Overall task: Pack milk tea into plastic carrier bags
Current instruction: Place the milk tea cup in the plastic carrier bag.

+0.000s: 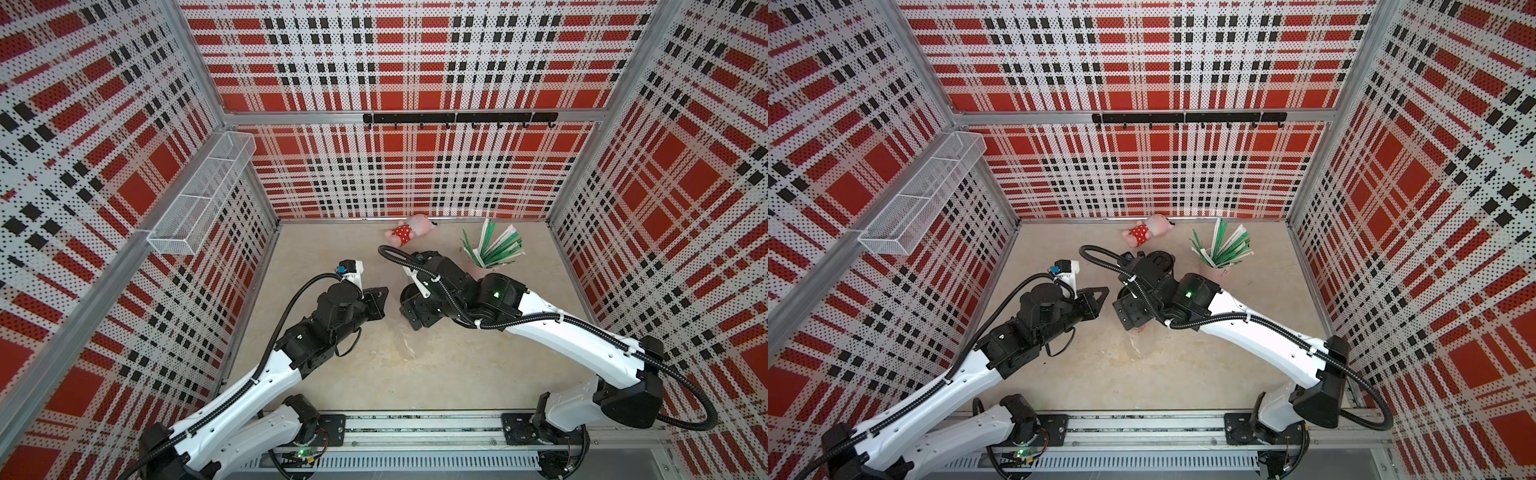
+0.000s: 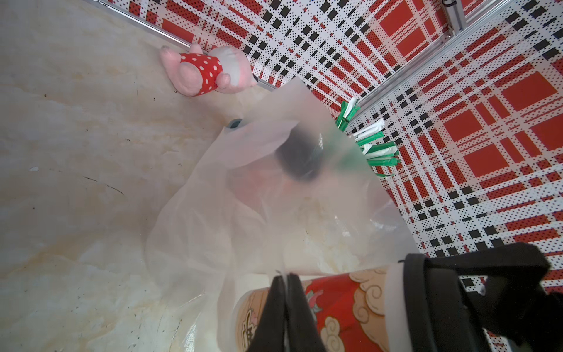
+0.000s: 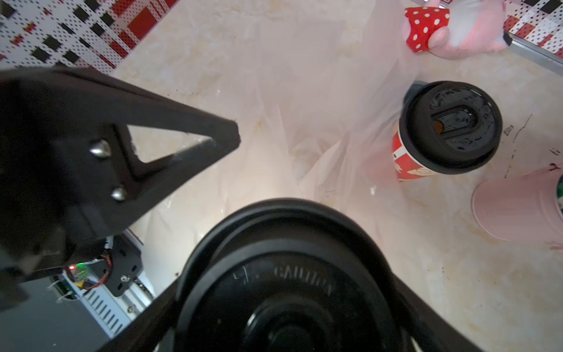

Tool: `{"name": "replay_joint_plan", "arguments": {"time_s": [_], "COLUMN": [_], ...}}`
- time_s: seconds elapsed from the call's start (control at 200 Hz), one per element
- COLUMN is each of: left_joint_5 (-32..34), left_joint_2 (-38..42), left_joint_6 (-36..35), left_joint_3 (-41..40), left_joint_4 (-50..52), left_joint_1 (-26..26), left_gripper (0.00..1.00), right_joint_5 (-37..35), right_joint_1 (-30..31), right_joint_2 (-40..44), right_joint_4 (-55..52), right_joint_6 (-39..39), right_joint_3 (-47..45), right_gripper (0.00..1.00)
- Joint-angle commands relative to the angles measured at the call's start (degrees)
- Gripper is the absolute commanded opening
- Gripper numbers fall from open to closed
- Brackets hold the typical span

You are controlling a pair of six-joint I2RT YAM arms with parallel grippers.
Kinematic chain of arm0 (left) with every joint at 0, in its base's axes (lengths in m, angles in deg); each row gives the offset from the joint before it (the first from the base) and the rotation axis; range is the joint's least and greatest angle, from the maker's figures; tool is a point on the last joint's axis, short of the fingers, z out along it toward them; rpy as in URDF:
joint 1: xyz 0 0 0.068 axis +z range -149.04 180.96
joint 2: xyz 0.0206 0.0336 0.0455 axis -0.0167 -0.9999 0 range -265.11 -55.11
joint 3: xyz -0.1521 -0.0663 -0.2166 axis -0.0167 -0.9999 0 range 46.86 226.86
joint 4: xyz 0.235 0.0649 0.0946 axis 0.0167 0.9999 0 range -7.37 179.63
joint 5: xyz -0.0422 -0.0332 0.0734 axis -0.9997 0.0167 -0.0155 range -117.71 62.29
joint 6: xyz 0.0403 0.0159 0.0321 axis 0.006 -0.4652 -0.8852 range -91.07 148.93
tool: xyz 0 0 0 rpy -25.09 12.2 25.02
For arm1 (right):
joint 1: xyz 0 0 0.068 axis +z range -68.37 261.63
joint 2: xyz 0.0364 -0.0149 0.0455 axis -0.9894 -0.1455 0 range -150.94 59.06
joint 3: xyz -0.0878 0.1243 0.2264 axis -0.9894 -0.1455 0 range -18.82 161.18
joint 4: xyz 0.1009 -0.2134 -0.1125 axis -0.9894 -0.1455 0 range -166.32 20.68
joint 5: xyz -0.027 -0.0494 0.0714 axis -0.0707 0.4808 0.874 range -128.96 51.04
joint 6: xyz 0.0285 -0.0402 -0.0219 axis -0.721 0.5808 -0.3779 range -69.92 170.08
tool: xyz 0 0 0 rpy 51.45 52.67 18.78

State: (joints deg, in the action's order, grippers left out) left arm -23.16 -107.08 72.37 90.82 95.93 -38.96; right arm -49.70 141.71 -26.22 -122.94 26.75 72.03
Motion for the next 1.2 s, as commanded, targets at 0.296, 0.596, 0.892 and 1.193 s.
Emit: {"name": "replay_joint_plan", "arguments": {"time_s": [0.296, 0.596, 0.892, 1.193], "left_joint_5": [0.77, 1.46, 2.46, 2.58], "left_joint_2": [3.93, 7.46, 10.36, 11.6], "left_joint_6": [0.28, 0.9, 1.38, 1.65], "left_joint_3": [-2.53, -5.26, -6.77, -7.67], "left_joint_4": [-0.58, -0.65, 0.51, 1.26], "left_joint_1": [0.9, 1.07, 1.57, 1.78], "left_gripper": [0.05, 0.02, 0.02, 0.0], "right_joint_5": [2.54, 1.26, 3.08, 1.67], "right_joint_1": [0.94, 3.03, 3.12, 3.12], "right_joint_2": [-2.4, -3.76, -5.08, -7.07], "right_joint_4": [-3.92, -3.93, -0.19, -0.6], "right_joint_6": [-5.08, -6.71, -7.17, -7.08], "right_joint_3": [1.44, 1.23, -0.24, 0.48], "right_gripper": [0.6, 0.6, 0.64, 0.66]}}
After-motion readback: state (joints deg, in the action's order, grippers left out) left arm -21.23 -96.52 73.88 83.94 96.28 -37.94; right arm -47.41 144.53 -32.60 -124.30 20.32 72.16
